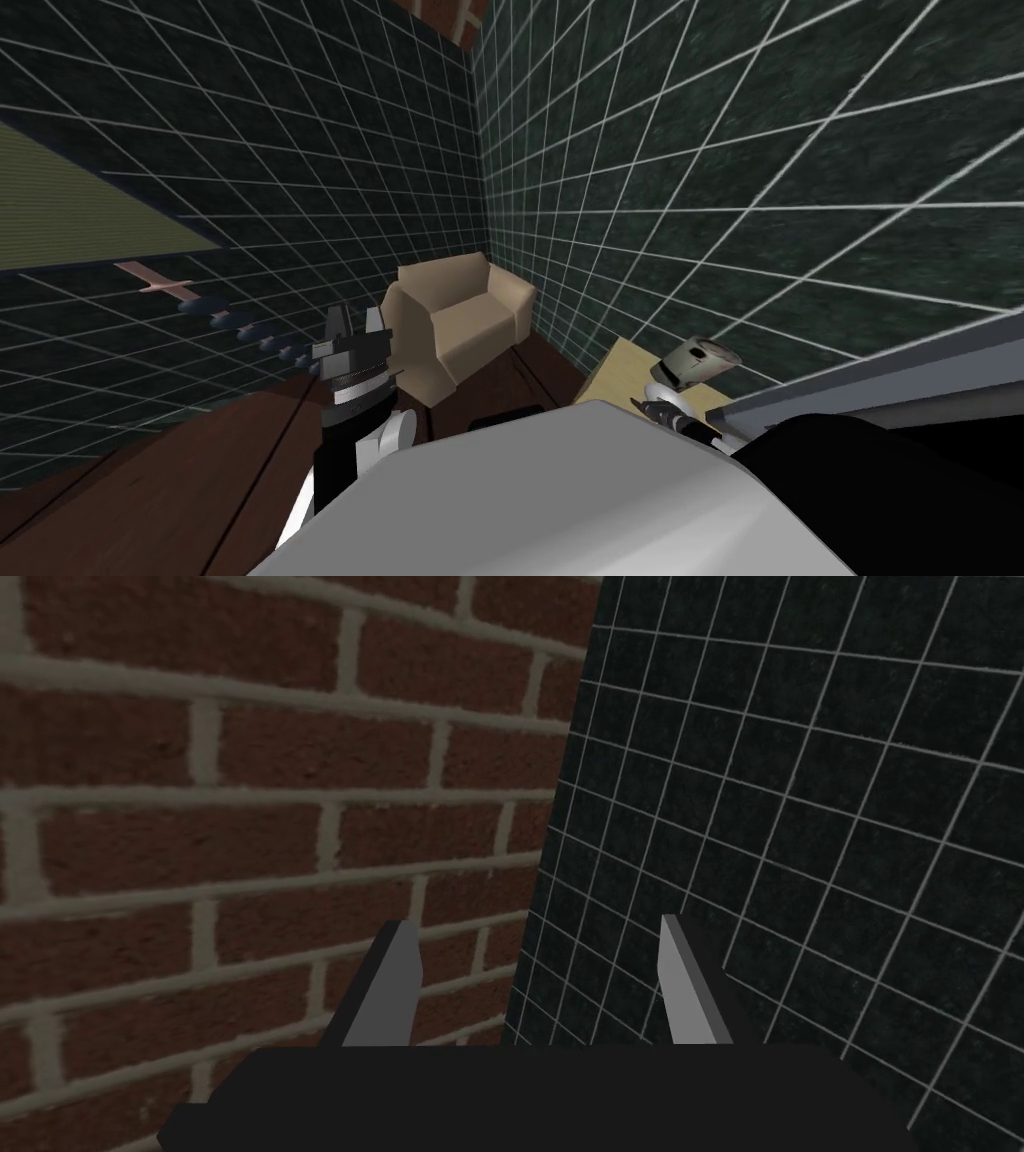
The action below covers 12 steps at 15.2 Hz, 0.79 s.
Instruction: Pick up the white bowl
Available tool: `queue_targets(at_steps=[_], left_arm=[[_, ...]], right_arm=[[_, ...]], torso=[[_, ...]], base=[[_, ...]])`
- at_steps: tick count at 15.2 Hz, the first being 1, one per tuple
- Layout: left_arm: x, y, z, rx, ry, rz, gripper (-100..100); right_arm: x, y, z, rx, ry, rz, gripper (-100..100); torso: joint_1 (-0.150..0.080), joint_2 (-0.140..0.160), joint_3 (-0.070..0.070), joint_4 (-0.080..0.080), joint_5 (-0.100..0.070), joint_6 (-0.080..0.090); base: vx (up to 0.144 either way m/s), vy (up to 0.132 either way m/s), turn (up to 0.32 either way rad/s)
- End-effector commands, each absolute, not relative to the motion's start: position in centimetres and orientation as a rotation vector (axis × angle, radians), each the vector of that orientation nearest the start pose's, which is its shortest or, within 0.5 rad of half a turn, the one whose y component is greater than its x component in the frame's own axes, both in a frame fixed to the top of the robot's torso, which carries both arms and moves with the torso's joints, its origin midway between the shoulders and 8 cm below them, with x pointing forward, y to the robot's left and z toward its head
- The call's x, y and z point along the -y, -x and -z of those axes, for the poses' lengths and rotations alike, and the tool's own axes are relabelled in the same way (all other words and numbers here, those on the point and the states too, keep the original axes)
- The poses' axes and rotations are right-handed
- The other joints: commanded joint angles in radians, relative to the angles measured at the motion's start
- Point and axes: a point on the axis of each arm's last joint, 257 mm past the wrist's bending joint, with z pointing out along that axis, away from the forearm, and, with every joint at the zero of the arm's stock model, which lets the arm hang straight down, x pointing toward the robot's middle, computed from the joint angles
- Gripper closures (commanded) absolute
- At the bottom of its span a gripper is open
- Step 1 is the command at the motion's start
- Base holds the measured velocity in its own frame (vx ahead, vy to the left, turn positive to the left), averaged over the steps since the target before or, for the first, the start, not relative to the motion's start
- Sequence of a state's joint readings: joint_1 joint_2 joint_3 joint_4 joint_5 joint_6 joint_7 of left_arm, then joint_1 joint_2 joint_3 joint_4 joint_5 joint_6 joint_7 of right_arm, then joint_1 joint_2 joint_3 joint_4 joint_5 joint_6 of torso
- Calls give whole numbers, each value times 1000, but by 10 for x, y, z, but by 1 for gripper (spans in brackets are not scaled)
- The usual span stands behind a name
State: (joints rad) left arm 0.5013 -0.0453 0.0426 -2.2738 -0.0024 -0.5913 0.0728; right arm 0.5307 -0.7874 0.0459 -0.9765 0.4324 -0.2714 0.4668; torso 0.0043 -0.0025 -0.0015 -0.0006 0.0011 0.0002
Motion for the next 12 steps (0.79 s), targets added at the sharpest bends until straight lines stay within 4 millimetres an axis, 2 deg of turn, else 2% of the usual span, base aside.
queue_targets(at_steps=[1, 3, 5, 7, 9, 10, 12], left_arm=[[-294, -325, -38, -497, 636, 1341, 0], [-294, -325, -38, -497, 636, 1341, 0], [-294, -325, -38, -497, 636, 1341, 0], [-294, -325, -38, -497, 636, 1341, 0], [-294, -325, -38, -497, 636, 1341, 0], [-294, -325, -38, -497, 636, 1341, 0], [-294, -325, -38, -497, 637, 1341, 0]], right_arm=[[634, -119, 492, -2484, -130, 387, -100], [637, -113, 494, -2493, -138, 397, -100], [651, -89, 497, -2544, -107, 453, -100], [651, -89, 497, -2544, -107, 453, -100], [664, -66, 500, -2593, -77, 505, -100], [675, -44, 501, -2638, -46, 551, -100], [675, -43, 501, -2639, -47, 553, -100]], torso=[[0, 0, 0, 0, 0, 0], [2, 0, 0, 0, 0, 0], [1, 0, 0, 0, 0, -1], [1, 0, 0, 0, 0, 0], [0, 1, 0, 0, 0, 0], [0, 0, 0, 0, 0, 0], [2, 0, 0, 0, 1, 0]], base=[[56, 51, 124], [57, 57, 76], [65, 49, 105], [45, 25, 5], [48, 40, 101], [61, 60, 151], [62, 61, 51]])
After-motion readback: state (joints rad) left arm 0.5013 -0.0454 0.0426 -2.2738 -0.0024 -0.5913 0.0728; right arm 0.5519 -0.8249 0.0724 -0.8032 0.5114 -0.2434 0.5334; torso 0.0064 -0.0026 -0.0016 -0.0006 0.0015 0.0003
